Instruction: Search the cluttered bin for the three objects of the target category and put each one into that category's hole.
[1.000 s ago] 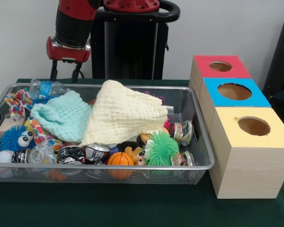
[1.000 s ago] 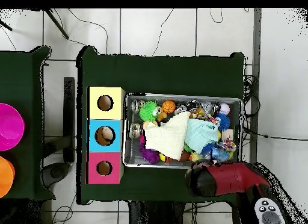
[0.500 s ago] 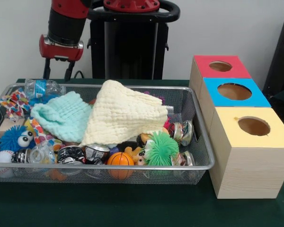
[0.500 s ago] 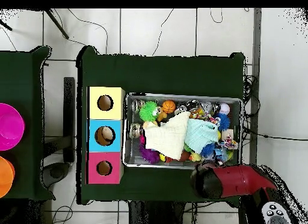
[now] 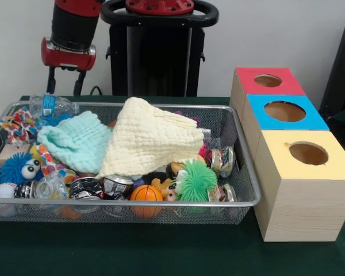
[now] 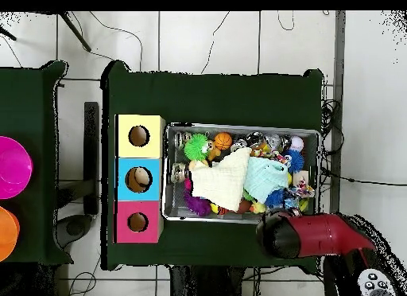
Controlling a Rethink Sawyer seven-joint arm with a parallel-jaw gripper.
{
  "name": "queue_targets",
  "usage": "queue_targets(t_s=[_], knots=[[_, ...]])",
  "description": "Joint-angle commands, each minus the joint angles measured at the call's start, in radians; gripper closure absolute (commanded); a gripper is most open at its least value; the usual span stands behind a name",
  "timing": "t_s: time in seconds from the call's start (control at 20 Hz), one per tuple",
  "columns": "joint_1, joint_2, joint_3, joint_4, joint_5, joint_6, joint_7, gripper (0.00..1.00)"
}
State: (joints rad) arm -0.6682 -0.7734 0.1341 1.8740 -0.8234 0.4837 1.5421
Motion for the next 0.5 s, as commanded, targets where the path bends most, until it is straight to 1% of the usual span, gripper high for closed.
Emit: queue_targets(t_s=[0.05,0.2,0.3,0.4,0.45,0.5], knots=[[-0.035,-0.012,0.277,-0.014,-0.045,0.289,-0.699,0.0],[-0.063,0.01,0.331,-0.018,-0.101,0.286,-0.792,0.0],[-0.07,0.026,0.345,-0.027,-0.139,0.275,-0.809,0.0],[-0.081,0.037,0.352,-0.032,-0.157,0.263,-0.813,0.0],[-0.089,0.037,0.348,-0.034,-0.144,0.245,-0.764,0.0],[-0.105,0.037,0.345,-0.034,-0.115,0.211,-0.698,0.0]])
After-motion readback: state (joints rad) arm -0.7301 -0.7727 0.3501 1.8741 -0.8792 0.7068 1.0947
